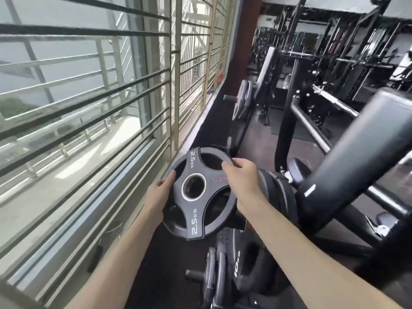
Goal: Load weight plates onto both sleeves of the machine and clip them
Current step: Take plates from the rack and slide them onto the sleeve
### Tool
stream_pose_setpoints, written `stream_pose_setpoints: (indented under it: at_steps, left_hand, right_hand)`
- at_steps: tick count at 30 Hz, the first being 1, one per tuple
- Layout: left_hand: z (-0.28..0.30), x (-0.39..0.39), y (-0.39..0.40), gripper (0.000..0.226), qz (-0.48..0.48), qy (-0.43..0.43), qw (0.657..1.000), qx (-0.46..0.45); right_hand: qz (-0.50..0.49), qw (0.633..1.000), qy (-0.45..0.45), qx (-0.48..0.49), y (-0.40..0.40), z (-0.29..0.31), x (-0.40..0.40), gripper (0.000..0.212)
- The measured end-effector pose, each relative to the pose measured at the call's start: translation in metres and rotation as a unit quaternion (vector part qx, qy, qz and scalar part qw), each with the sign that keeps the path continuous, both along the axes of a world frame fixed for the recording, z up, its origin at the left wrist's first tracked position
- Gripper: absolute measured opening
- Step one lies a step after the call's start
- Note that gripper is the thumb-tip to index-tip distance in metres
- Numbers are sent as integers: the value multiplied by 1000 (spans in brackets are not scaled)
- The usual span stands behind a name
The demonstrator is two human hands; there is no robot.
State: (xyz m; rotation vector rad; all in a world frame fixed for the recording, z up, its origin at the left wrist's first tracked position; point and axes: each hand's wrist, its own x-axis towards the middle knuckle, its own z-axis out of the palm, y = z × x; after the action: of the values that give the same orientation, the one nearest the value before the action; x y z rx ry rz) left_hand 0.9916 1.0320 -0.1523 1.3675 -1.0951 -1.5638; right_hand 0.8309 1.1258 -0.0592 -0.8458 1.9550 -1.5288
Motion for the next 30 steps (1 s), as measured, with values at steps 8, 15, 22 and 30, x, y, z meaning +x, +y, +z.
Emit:
stream_pose_setpoints:
  at_steps: [8, 15, 22, 30]
  left_hand:
    - [120, -95, 81, 38, -139, 58, 965, -216]
    - [153, -217, 231, 46, -278, 86, 906, -307]
    - [158, -295, 405, 38, -439, 126, 825, -332]
    - [155, -326, 581, 33, -579, 148, 720, -352]
  right_hand:
    - [-160, 976, 87, -120, 144, 67, -78, 8]
    - [-332, 928, 124, -117, 333, 77, -147, 13]
    - [-491, 851, 169, -78, 524, 74, -157, 16]
    - [-615, 769, 171, -37, 698, 62, -128, 20]
